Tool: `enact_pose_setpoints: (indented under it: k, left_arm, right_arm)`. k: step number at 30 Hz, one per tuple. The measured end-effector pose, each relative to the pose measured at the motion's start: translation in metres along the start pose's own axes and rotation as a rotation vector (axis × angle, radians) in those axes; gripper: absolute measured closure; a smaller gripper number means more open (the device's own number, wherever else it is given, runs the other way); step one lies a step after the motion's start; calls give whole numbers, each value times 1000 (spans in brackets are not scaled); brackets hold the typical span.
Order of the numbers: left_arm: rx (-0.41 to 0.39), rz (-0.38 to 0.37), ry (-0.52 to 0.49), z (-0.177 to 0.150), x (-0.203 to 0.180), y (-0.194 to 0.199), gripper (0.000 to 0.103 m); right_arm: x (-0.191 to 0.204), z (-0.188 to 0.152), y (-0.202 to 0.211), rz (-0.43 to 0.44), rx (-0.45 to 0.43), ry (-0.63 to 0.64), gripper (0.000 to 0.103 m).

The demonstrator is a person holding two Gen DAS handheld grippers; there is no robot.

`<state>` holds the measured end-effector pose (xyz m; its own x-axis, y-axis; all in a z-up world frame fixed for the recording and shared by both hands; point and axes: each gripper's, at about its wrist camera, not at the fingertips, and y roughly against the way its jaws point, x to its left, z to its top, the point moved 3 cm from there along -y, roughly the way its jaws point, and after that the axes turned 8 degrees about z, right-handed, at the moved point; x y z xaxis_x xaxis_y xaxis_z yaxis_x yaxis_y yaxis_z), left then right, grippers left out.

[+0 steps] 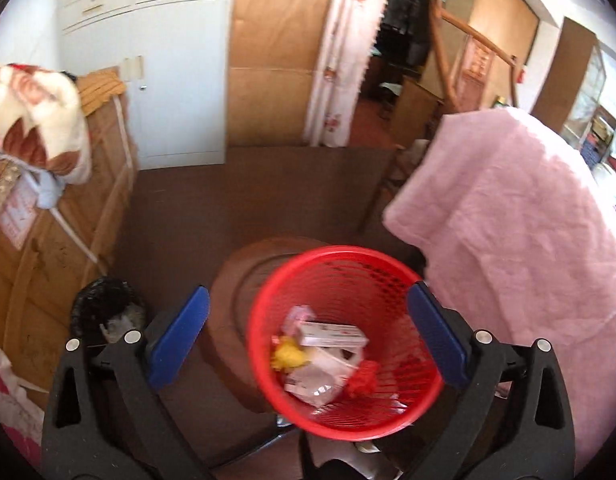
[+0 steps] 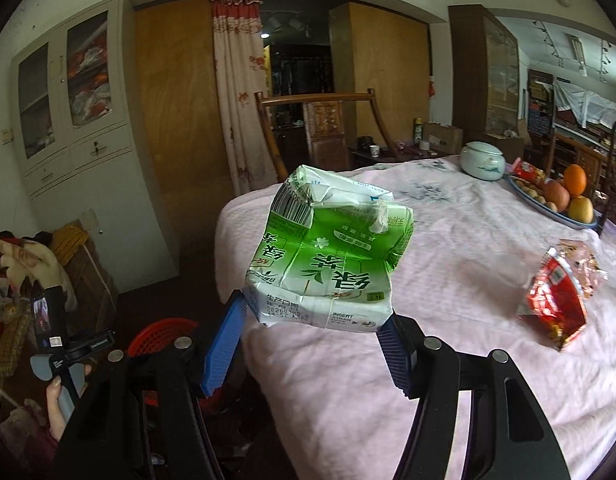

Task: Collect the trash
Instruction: 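Carry the green tea carton to the red basket and open the right tool, then move both tools back from the basket to the table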

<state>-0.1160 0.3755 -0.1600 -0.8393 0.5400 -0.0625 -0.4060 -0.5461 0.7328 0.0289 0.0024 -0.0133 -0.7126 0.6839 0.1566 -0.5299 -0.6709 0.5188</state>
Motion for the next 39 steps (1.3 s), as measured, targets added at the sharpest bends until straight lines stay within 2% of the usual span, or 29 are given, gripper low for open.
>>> enact_pose_setpoints:
  k: [3,5,10,15,20,22,26,29,33,39]
  left_arm:
    - [-2,45,38,-1,23,-5,8]
    - [32,72,76,0,36,-11,8]
    - [75,30,148,2,54,-12,7]
    - [80,69,139,0,53,-15,7]
    - [109,68,167,-2,58,-22,7]
    - [124,58,175,-3,59,-23,7]
    - [126,58,168,-4,58,-24,7]
    - [110,62,143,-5,51,-21,7]
    - [69,63,50,-10,30,-13,7]
    - [34,3,-36,-17,5,0,7]
  right_arm:
    - [39,-2,-24,54,44,42,40]
    - [63,-5,-42,87,78,66,40]
    - [115,-17,-83,168,157,96,39]
    - [155,-29,-122,231,238,122,39]
    - [184,-46,-162,278,327,151,37]
    - [191,-54,-178,293,373,163,27]
    - [194,-68,-190,265,395,168,27]
    - [186,-71,-181,245,378,163,27]
    - [172,-68,-164,215,335,152,27]
    - [143,-57,-135,184,279,107,27]
